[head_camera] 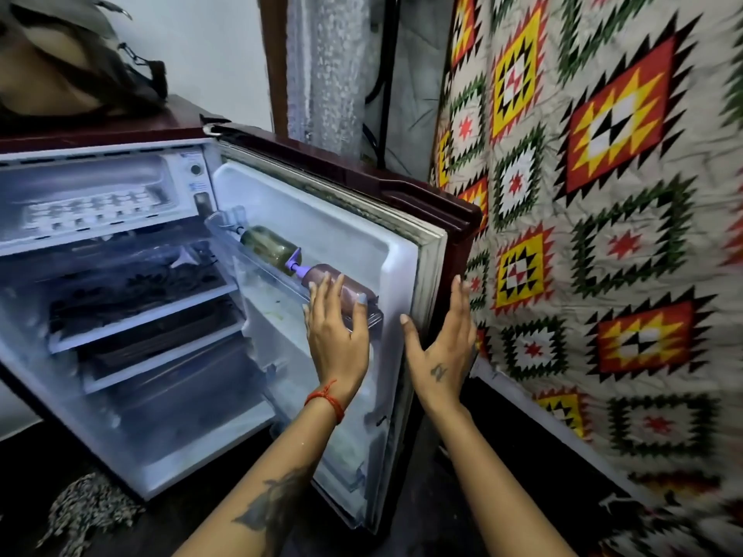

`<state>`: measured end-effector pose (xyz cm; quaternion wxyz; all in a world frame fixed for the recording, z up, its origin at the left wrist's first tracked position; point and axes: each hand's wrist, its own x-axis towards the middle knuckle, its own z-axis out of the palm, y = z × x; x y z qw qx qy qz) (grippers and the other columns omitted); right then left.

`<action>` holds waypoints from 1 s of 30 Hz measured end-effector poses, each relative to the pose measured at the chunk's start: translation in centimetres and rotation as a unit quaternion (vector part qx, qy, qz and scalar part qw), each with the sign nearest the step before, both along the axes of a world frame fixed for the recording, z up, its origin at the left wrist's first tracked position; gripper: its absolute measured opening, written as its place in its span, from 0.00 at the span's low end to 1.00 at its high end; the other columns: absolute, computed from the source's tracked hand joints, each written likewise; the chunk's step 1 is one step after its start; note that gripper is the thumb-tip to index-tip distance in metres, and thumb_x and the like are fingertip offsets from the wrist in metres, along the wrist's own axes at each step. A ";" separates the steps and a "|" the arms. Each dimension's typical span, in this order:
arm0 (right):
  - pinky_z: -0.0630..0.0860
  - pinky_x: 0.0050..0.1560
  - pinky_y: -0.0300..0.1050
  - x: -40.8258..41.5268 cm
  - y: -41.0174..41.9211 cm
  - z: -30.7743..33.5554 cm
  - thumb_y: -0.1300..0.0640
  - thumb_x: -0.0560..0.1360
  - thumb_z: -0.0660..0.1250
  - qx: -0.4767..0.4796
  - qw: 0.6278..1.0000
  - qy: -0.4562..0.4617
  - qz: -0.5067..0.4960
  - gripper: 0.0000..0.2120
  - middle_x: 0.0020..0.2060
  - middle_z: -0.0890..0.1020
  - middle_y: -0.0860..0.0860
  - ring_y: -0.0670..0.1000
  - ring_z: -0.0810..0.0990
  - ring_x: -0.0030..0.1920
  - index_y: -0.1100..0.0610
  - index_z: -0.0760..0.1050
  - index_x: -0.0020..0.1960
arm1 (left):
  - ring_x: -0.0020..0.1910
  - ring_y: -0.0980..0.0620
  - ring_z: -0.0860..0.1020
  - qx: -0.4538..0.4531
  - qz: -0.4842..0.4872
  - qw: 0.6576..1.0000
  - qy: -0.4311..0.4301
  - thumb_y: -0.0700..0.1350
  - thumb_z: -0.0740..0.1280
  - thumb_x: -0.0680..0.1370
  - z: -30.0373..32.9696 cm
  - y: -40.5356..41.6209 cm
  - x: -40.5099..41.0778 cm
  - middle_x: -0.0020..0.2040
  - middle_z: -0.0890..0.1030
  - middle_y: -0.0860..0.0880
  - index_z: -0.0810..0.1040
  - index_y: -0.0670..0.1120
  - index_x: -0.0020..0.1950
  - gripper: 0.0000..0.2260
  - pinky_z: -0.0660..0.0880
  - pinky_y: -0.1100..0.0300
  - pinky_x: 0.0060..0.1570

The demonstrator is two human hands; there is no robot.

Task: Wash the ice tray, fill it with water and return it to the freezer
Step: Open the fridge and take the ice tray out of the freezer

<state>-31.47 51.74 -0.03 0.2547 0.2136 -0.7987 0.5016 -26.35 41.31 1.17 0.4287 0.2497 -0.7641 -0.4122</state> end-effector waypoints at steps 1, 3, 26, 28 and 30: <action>0.52 0.73 0.44 -0.7 -0.1 0.0 0.47 0.74 0.67 -0.003 1.000 0.000 -0.007 0.38 0.76 0.58 0.53 0.52 0.58 0.74 0.53 0.51 0.77 | 0.76 0.51 0.54 -0.008 -0.006 1.000 -0.007 0.52 0.59 0.78 -0.2 -0.3 -0.7 0.75 0.63 0.48 0.67 0.47 0.71 0.22 0.54 0.46 0.74; 0.54 0.73 0.48 -2.0 -0.2 -0.1 0.48 0.74 0.68 -0.005 1.000 -0.004 -0.017 0.39 0.76 0.58 0.53 0.52 0.57 0.75 0.53 0.50 0.77 | 0.76 0.53 0.52 -0.025 -0.016 0.999 -0.018 0.50 0.61 0.79 -0.4 -0.4 -1.8 0.75 0.62 0.48 0.66 0.46 0.72 0.22 0.49 0.50 0.75; 0.44 0.67 0.22 -15.8 0.1 0.6 0.58 0.77 0.66 -0.031 0.998 -0.056 0.005 0.35 0.76 0.57 0.55 0.51 0.56 0.74 0.60 0.50 0.77 | 0.73 0.65 0.42 -0.051 -0.030 0.997 -0.055 0.61 0.61 0.75 -0.8 2.3 -13.0 0.76 0.49 0.58 0.52 0.49 0.76 0.35 0.38 0.58 0.74; 0.45 0.69 0.27 -16.0 0.1 0.5 0.57 0.77 0.65 -0.035 0.997 -0.067 0.009 0.34 0.76 0.57 0.54 0.52 0.56 0.75 0.59 0.50 0.77 | 0.74 0.63 0.45 -0.047 -0.034 0.997 -0.045 0.55 0.64 0.76 -0.7 2.3 -13.2 0.76 0.51 0.56 0.54 0.48 0.76 0.33 0.38 0.59 0.73; 0.49 0.71 0.38 -15.4 0.0 -0.1 0.54 0.77 0.65 -0.042 0.995 -0.093 0.012 0.34 0.76 0.58 0.55 0.53 0.56 0.75 0.58 0.51 0.77 | 0.75 0.59 0.49 -0.052 -0.014 0.998 -0.025 0.54 0.64 0.76 -0.7 2.2 -12.9 0.77 0.54 0.53 0.57 0.47 0.76 0.31 0.40 0.59 0.74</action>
